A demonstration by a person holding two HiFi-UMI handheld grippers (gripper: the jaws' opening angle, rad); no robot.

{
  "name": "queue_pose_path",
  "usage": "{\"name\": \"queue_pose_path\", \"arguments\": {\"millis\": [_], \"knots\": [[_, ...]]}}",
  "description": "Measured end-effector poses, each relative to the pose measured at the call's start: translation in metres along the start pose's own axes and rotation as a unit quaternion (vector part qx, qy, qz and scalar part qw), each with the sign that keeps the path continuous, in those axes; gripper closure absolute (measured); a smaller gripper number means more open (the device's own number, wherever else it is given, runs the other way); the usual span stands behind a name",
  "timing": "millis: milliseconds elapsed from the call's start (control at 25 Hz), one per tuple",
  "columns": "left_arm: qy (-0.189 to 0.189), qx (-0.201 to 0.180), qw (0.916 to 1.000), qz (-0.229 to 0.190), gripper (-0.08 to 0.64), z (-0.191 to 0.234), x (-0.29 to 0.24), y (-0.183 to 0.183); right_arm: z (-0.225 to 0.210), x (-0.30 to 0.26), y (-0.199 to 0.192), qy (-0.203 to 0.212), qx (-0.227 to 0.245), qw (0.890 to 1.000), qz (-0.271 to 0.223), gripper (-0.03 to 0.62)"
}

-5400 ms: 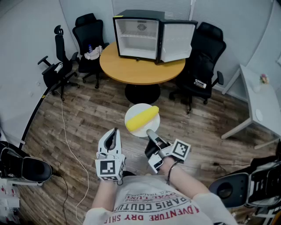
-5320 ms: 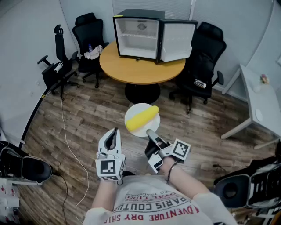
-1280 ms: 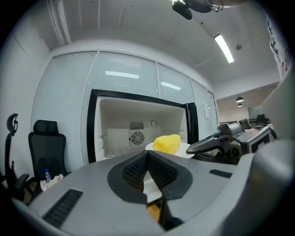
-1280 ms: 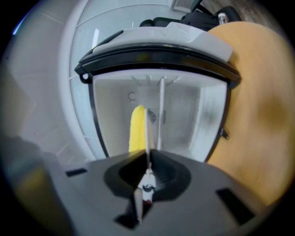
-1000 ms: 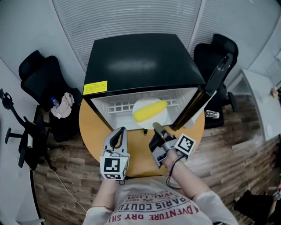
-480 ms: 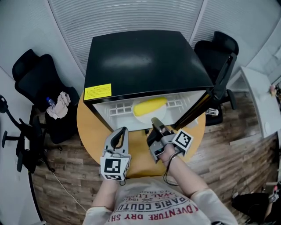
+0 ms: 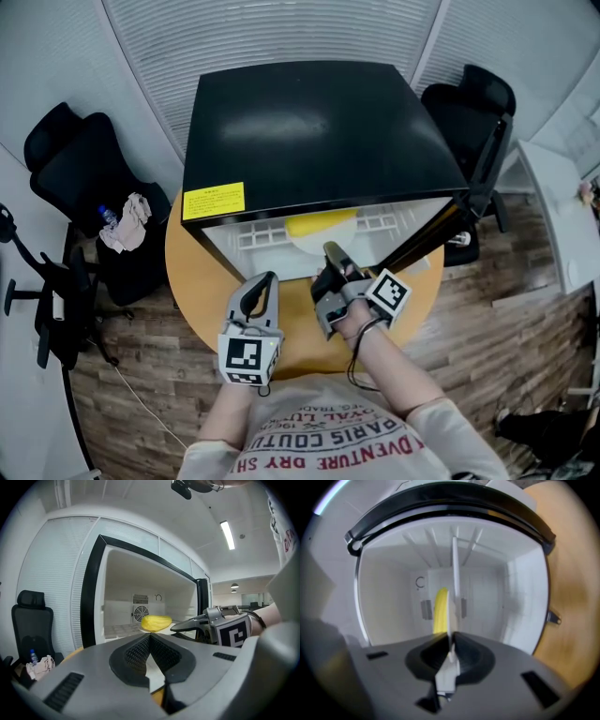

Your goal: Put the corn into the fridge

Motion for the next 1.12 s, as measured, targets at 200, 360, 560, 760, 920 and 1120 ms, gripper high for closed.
{"name": "queue_pose_path", "arguments": {"millis": [200,360,560,760,920,1120], "knots": [[-0.006,-0.003,1.0000,0.003,0.531,0.000,-0.004,-0.004,0.000,-0.009,0.000,0.003,-0.001,1.000,-0.001,0.540],[-0.008,-0.006,0.9999,0.004,0.531,0.001,-0.005,-0.003,0.000,-0.016,0.001,0.006,-0.011,1.000,0.010,0.540],[-0.006,-0.009,0.9999,0.004,0.531,0.004,-0.008,-0.002,-0.001,-0.018,0.002,0.016,-0.011,1.000,0.009,0.538],[0.002,-0.005,1.0000,0.000,0.531,0.006,-0.008,-0.001,-0.002,-0.017,0.000,0.032,-0.014,0.999,0.010,0.538],[0.004,-0.004,1.0000,0.001,0.531,0.005,-0.010,-0.002,-0.002,-0.018,0.002,0.041,-0.014,0.999,0.018,0.538],[0.004,-0.004,1.0000,0.001,0.531,-0.002,-0.010,0.000,0.004,-0.011,-0.002,0.060,0.029,0.997,0.033,0.453]]}}
Point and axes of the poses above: the fingertips, and each gripper's own axes: x backward along the fingers, z to its left, y out of its top, the point moved 3 cm from there along x, backward along the fingers, and after that the axes turned 1 degree about -z, right-handed, at the moved point
